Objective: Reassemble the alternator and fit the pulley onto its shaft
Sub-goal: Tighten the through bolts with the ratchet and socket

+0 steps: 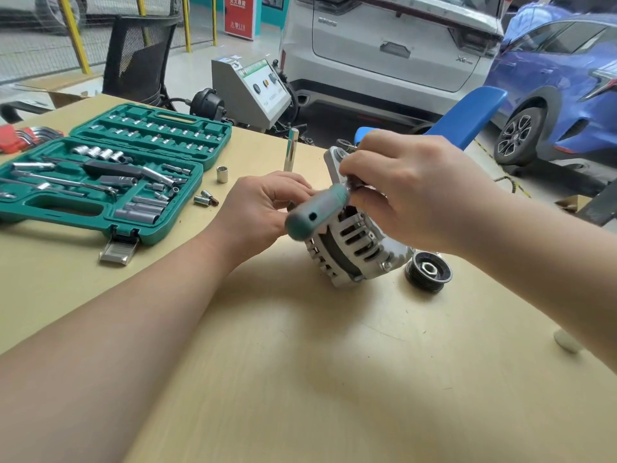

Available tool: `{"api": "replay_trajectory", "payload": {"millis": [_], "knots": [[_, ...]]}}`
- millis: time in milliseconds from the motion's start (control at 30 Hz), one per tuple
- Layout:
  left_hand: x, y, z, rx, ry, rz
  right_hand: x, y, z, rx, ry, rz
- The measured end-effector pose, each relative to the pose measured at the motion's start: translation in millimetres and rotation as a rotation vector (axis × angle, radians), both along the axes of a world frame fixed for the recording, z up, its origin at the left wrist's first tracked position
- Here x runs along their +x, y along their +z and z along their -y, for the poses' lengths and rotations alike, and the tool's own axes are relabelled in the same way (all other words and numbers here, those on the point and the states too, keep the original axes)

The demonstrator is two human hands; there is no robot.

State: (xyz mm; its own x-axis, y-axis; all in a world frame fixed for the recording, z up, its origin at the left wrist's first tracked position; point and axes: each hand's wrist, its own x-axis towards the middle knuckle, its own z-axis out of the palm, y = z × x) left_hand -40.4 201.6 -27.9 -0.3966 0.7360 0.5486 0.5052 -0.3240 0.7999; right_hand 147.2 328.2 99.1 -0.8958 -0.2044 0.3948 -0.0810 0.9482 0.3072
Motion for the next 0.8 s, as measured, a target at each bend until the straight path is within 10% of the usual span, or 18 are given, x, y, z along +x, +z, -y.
{"api": "replay_trajectory", "payload": {"millis": [467,800], "knots": [[3,-6,-1,0.088,-0.058,0.081,-35,27,10,-0.528,-0.442,0.116],[0,-7,-3,0.061,-0.029,0.077,4,24,-14,0.064,0.135,0.243]]}}
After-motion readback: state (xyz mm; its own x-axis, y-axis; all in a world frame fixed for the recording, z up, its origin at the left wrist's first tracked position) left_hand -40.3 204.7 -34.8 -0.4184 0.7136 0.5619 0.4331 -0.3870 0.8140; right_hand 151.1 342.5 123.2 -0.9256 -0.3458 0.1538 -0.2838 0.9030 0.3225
